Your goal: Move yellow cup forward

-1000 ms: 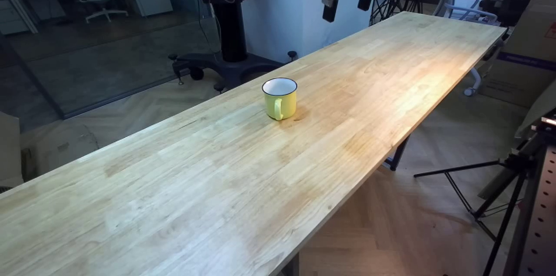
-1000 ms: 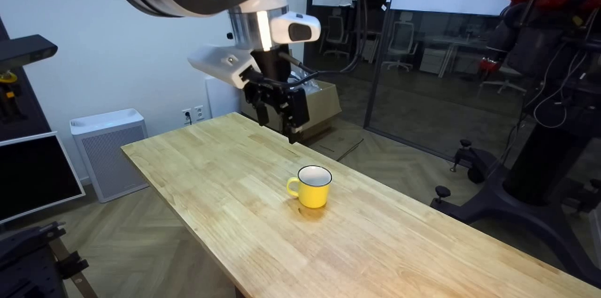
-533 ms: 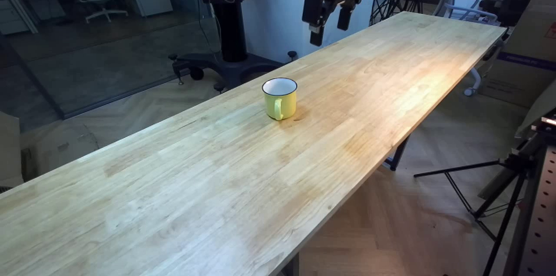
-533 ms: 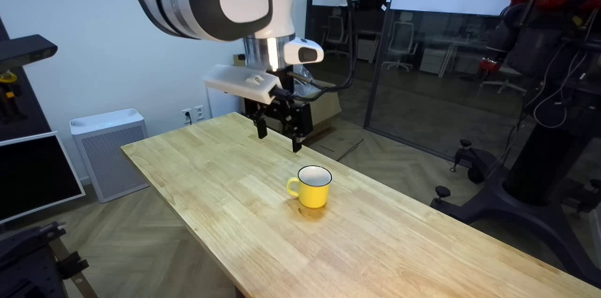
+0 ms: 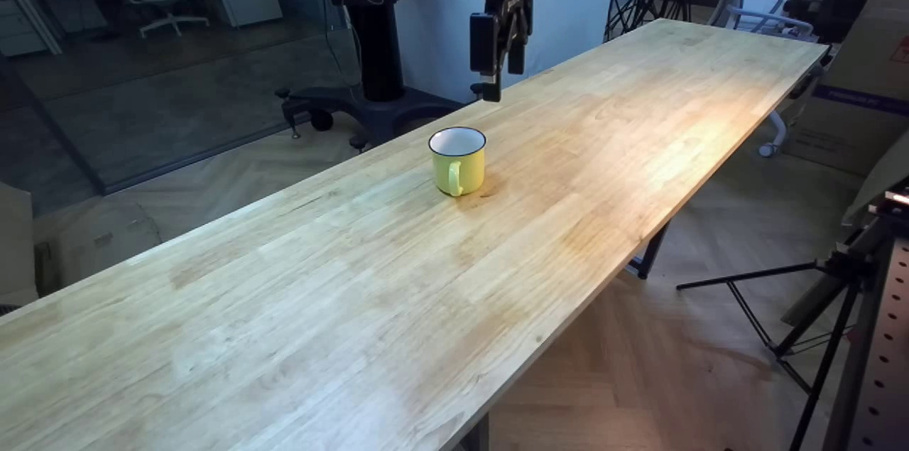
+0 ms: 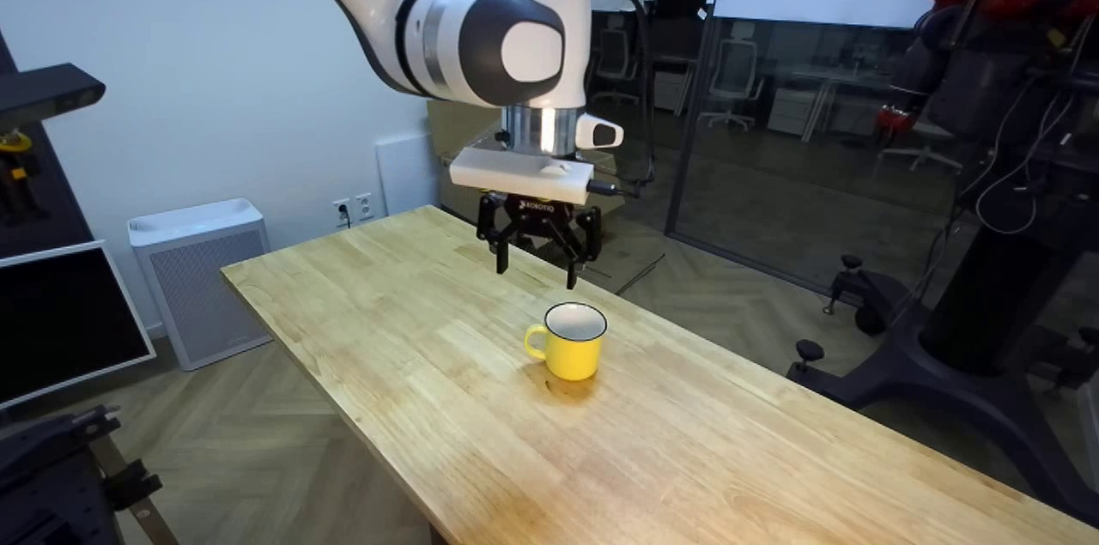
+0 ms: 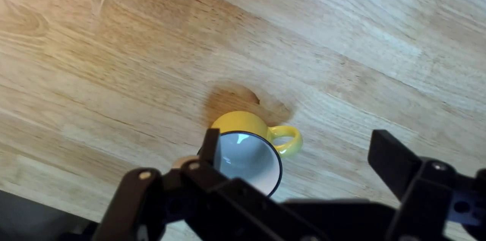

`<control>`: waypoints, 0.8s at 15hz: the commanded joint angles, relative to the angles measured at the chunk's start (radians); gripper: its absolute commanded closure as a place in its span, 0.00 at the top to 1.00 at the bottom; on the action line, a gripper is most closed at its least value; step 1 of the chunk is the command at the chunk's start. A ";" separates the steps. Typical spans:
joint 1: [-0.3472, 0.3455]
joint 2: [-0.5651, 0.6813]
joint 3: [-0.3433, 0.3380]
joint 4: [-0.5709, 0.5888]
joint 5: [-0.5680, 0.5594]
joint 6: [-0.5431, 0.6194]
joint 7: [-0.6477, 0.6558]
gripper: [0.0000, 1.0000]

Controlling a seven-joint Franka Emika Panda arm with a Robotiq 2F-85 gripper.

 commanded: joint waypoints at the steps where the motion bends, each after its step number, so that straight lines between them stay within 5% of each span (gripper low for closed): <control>1: -0.017 0.132 0.032 0.193 0.017 -0.082 -0.049 1.00; 7: 0.016 0.274 0.019 0.376 0.087 -0.132 0.202 1.00; 8: -0.005 0.222 0.035 0.287 0.070 -0.075 0.109 1.00; 12: 0.004 0.266 0.032 0.343 0.076 -0.102 0.166 1.00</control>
